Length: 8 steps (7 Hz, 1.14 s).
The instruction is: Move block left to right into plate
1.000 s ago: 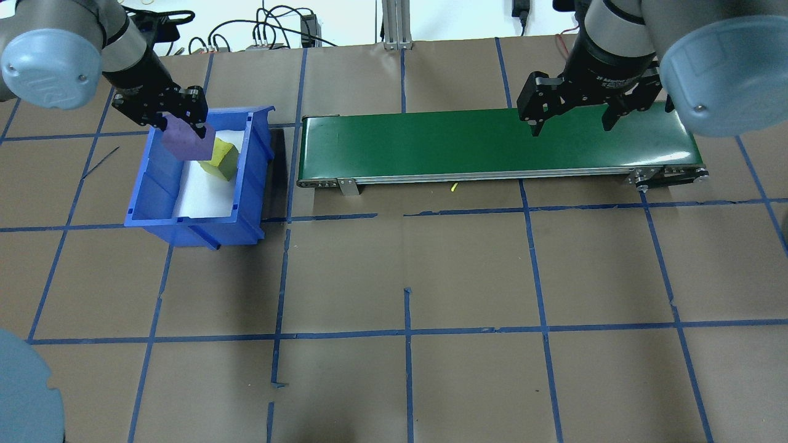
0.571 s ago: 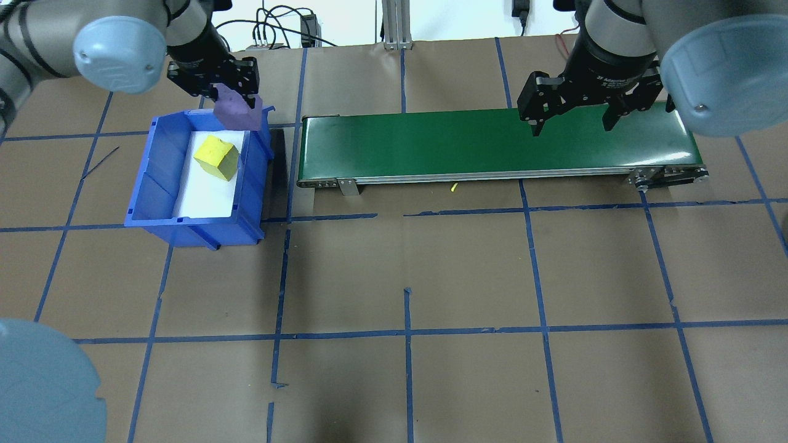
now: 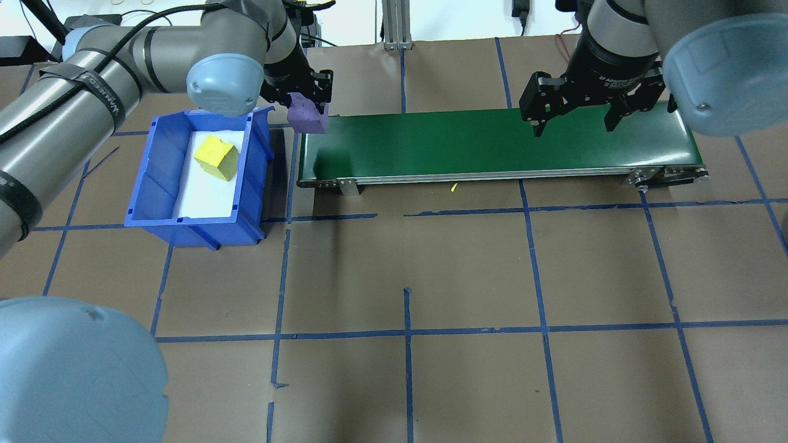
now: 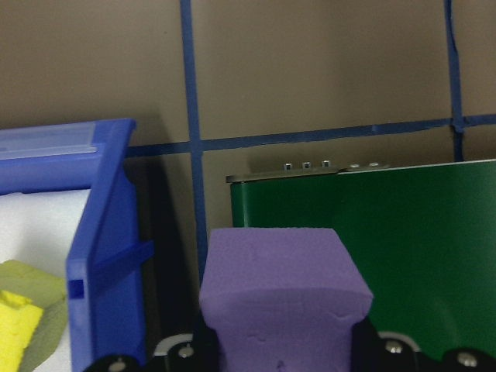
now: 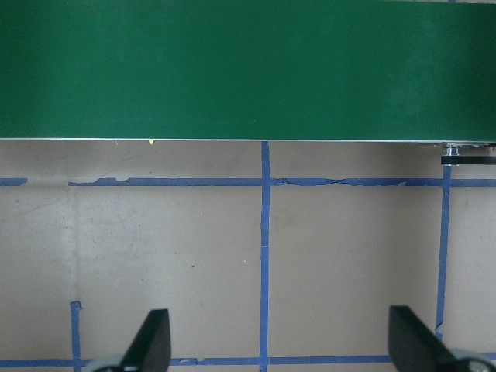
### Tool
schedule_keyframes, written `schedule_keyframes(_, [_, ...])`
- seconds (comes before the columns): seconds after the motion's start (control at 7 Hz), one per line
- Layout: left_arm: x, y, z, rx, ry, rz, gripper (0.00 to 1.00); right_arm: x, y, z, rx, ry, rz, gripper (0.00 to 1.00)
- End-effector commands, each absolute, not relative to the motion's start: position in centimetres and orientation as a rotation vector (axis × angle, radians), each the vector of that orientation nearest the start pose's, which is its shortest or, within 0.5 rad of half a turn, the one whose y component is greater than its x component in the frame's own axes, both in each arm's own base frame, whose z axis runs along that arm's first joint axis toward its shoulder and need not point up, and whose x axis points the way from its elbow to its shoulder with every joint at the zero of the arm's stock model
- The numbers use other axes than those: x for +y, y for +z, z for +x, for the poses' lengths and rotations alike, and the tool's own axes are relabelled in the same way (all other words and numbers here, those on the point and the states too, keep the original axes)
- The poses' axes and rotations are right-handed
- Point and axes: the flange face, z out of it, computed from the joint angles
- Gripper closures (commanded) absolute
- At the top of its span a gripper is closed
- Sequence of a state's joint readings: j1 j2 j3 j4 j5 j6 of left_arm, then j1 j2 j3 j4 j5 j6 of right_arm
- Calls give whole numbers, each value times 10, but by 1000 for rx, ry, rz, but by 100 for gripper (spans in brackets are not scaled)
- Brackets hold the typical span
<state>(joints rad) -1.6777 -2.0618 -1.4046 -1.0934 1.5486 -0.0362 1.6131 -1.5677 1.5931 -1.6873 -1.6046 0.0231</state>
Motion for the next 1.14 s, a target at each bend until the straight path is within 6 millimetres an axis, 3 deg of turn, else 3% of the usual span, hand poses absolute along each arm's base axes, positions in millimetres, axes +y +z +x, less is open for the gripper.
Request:
schedule_keyframes(0.0, [-661, 307, -233, 3168, -203, 126, 63, -496, 488, 150, 3169, -148, -27, 0])
schedule_keyframes(0.29, [-660, 297, -239, 3172, -180, 126, 61, -495, 486, 152, 3171, -138, -34, 0])
schedule_keyframes(0.43, [-661, 293, -240, 3171, -197, 131, 35, -495, 488, 154, 3169, -143, -41, 0])
schedule_keyframes(0.57, [-653, 278, -239, 3172, -182, 126, 2, -496, 487, 149, 3170, -140, -29, 0])
schedule_keyframes(0.71, [-647, 277, -240, 3172, -177, 124, 0, -495, 486, 152, 3171, -138, -39, 0])
schedule_keyframes(0.86, [-646, 302, -240, 3173, -235, 137, 0, -495, 487, 153, 3171, -140, -44, 0])
schedule_keyframes(1.0, [-640, 339, -238, 3163, -311, 153, 0, -496, 486, 150, 3170, -138, -34, 0])
